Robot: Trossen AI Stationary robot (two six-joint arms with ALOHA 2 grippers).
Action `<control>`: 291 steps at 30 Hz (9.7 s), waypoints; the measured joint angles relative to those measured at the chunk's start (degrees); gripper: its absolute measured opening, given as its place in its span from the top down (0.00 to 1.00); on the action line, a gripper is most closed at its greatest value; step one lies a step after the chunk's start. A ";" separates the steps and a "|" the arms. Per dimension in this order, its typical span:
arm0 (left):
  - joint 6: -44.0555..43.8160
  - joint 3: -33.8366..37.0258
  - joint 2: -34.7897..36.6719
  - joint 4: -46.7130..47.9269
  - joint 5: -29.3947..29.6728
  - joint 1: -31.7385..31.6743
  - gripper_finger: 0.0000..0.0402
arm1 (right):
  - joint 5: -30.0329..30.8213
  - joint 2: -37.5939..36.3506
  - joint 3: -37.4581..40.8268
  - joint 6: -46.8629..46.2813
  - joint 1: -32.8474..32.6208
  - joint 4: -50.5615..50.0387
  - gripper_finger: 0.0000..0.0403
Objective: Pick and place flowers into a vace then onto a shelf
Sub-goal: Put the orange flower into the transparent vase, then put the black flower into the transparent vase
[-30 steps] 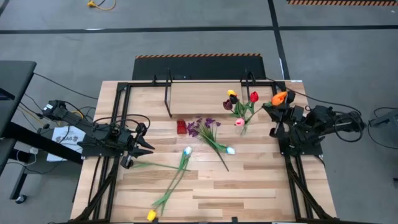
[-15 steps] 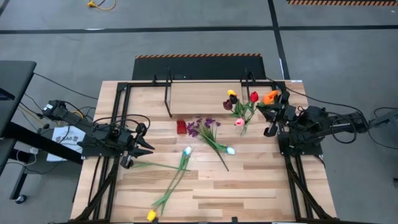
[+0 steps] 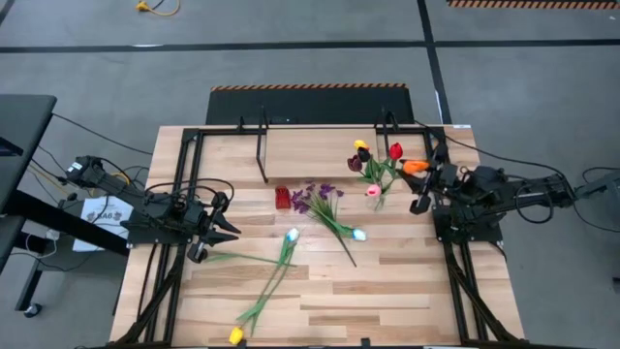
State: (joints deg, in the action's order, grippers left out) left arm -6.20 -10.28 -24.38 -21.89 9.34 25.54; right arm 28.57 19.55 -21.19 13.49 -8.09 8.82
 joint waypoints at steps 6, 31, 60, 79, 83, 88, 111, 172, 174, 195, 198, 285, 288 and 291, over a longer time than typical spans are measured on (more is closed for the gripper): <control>-0.03 0.00 -0.02 0.00 0.01 -0.02 0.86 | -0.01 0.00 0.00 -2.76 0.15 -3.48 0.59; -0.50 0.00 0.00 0.30 0.04 -0.01 0.86 | 0.01 0.00 0.00 -10.53 0.32 -15.82 0.38; -0.70 0.00 0.00 0.55 -1.43 0.00 0.86 | 2.85 -0.17 -6.91 -16.93 0.12 -38.78 0.38; -0.70 0.00 -0.02 0.57 -1.44 0.00 0.86 | 1.14 -0.16 -9.73 -18.26 -3.05 -41.43 0.38; -0.70 0.00 0.00 0.57 -1.43 0.00 0.86 | 1.32 -0.17 -12.12 -19.01 -5.24 -43.93 0.38; -0.70 0.00 -0.01 0.56 -1.42 0.00 0.86 | 1.36 -0.17 -12.61 -19.56 -6.13 -45.20 0.38; -1.09 0.00 -0.02 0.56 -1.42 0.00 0.86 | 0.43 0.00 -20.99 -20.04 -3.11 -53.81 0.38; -1.95 0.02 0.00 1.29 -3.13 -0.01 0.86 | 11.08 49.35 -16.76 -31.07 -45.10 -0.67 0.38; -1.92 0.02 -0.01 1.49 -3.13 -0.02 0.86 | 13.00 52.63 -16.76 -31.10 -44.26 2.23 0.38; 2.76 0.01 0.00 1.49 -7.05 -0.02 0.86 | 17.96 73.62 -16.76 -46.63 -35.03 10.19 0.38; 6.20 0.02 0.00 1.48 -7.58 0.00 0.86 | 17.82 75.88 -16.76 -47.63 -34.50 11.85 0.38; 7.89 0.00 -0.02 -1.62 -12.09 -0.01 0.86 | 1.36 110.48 -46.40 -29.68 -19.19 21.97 0.38; 7.89 0.00 0.00 -1.49 -12.11 0.00 0.86 | 1.38 111.03 -46.89 -29.68 -18.66 21.66 0.38; 7.89 0.00 0.00 -1.36 -12.10 -0.01 0.86 | 1.38 111.03 -46.90 -29.71 -18.37 21.33 0.38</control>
State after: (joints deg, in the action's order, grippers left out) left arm 1.69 -10.28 -24.38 -23.25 -2.76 25.53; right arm 29.95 130.58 -68.10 -16.22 -26.46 30.14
